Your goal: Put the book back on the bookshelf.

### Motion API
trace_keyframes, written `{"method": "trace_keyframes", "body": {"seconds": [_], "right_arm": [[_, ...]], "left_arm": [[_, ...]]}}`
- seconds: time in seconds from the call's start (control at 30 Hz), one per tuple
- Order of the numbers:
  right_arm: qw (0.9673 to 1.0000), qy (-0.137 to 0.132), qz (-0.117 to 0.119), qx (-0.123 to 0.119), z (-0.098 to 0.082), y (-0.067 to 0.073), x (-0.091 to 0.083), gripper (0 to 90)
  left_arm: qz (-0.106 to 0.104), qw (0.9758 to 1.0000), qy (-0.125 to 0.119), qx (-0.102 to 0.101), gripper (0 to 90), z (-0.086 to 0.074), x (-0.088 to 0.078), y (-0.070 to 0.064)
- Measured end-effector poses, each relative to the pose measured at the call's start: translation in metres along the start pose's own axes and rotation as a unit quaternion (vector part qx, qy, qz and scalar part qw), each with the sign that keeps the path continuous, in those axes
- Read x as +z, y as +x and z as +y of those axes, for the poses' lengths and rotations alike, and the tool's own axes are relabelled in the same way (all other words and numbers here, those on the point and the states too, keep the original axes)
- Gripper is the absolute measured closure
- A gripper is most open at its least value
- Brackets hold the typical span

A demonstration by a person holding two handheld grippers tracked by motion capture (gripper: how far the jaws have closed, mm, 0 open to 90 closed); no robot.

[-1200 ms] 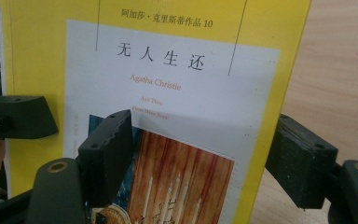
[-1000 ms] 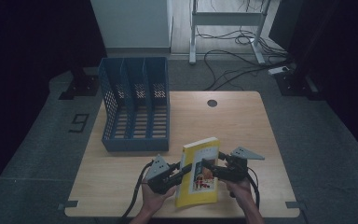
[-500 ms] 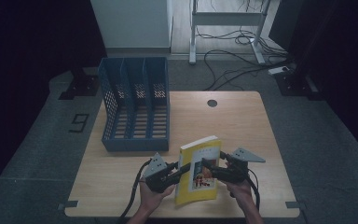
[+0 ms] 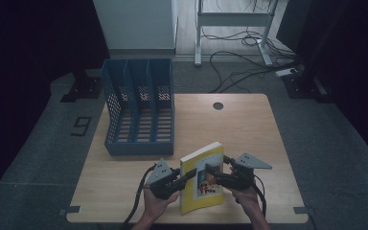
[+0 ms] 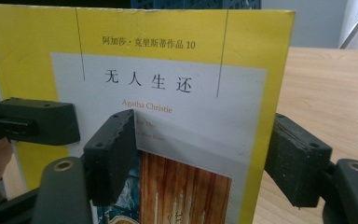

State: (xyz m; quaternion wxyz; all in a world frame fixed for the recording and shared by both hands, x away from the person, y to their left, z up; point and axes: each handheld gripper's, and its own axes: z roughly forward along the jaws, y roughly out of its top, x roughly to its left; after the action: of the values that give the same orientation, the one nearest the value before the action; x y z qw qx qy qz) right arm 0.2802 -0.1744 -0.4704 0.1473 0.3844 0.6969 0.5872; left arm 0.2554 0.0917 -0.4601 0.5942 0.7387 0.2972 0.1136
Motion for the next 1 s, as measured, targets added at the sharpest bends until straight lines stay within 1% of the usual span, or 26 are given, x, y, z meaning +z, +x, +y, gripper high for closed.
{"method": "trace_keyframes", "body": {"seconds": [0.07,0.17,0.2,0.27,0.33,0.4,0.5,0.63,0.73,0.83,1.0], "right_arm": [[1.0000,-0.002,-0.004,-0.008,0.003,0.003,-0.002,26.8],[0.9996,-0.017,-0.007,-0.020,0.009,0.009,-0.009,26.0],[0.9995,-0.022,-0.006,-0.022,0.011,0.010,-0.011,26.0],[0.9994,-0.025,-0.006,-0.025,0.012,0.011,-0.014,26.1],[0.9993,-0.028,-0.006,-0.025,0.011,0.010,-0.013,26.6],[0.9993,-0.030,-0.005,-0.024,0.010,0.009,-0.012,27.8],[0.9991,-0.031,-0.007,-0.027,0.009,0.009,-0.010,28.3],[0.9991,-0.029,-0.011,-0.028,0.007,0.008,-0.008,29.0],[0.9992,-0.029,-0.013,-0.026,0.006,0.007,-0.008,29.4],[0.9992,-0.030,-0.012,-0.024,0.006,0.007,-0.007,29.4],[0.9991,-0.032,-0.010,-0.026,0.005,0.009,-0.007,29.5]], "left_arm": [[0.003,0.9998,-0.013,0.012,75.3,0.001,-0.001,-0.005],[0.005,0.9987,-0.028,0.042,75.4,0.004,-0.004,-0.012],[0.004,0.9985,-0.029,0.046,75.4,0.004,-0.005,-0.013],[0.000,0.9985,-0.025,0.048,75.3,0.004,-0.004,-0.012],[-0.004,0.9988,-0.016,0.047,75.1,0.004,-0.003,-0.009],[-0.009,0.9991,-0.007,0.040,74.7,0.005,-0.003,-0.006],[-0.013,0.9996,-0.002,0.026,74.9,0.004,-0.003,-0.001],[-0.011,0.9998,0.000,0.015,75.1,0.002,-0.001,0.001],[-0.012,0.9999,0.002,0.009,74.9,0.002,0.000,0.003],[-0.021,0.9998,0.006,0.005,74.0,0.002,0.001,0.004],[-0.027,0.9996,0.010,0.002,72.0,0.001,0.004,0.002]]}}
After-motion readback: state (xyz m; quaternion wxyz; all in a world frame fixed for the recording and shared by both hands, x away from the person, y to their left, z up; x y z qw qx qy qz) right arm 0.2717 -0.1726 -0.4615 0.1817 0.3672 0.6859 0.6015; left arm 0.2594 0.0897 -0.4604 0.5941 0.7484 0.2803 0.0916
